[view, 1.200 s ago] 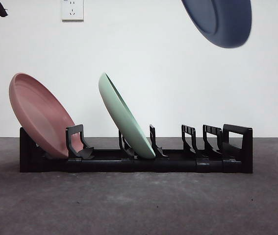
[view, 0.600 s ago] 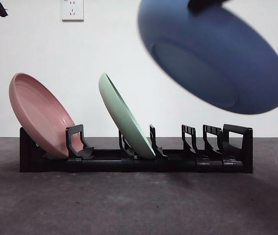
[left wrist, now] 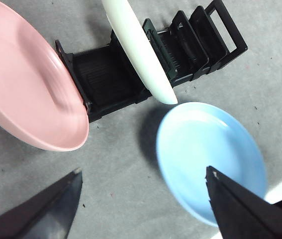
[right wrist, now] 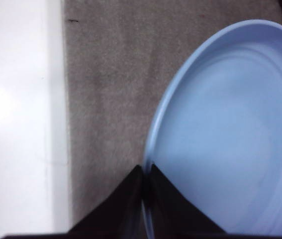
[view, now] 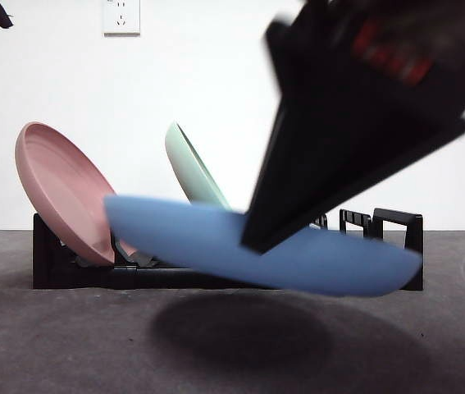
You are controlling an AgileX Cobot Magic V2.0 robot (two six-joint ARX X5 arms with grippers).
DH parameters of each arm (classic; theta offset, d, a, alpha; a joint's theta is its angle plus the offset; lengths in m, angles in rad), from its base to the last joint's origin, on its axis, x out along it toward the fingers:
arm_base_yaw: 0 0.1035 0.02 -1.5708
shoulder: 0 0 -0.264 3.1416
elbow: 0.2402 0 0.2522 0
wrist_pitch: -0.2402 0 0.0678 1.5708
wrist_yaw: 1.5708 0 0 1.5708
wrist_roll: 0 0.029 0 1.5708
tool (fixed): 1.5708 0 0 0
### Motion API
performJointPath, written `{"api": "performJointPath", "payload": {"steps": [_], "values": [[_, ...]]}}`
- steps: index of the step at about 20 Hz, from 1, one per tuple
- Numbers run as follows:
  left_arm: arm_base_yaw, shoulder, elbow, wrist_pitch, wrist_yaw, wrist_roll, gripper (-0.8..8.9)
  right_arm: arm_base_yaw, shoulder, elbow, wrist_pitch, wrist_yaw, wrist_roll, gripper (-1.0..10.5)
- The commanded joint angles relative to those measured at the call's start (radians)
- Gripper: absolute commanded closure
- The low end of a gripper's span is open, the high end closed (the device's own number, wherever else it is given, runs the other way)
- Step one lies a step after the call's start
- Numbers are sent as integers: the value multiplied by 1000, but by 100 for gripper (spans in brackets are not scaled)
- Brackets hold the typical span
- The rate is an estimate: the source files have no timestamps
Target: Place the plate
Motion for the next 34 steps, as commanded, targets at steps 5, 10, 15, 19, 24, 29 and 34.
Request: {"api": "performJointPath", "payload": {"steps": [5,10,15,19,24,29,34], "values": [[-3,7,17,11,9,7,417,-8,161,6,143,5,-64,933],[-3,7,17,11,9,7,417,-42,264,6,143,13,-63,933],[-3,7,17,11,9,8,417,-54,287,9,133,12,9,717],[-3,7,17,13,9,34,416,-53,196,70,75,-7,95,668],[-3,7,17,13,9,41,416,-150,-51,118,24,-6,191,670],[-3,7,17,14,9,41,416,-445,-266,117,-111,-6,251,670],[-3,7,17,20,9,40,417,-730,-463,82,-176,-50,244,670]]}}
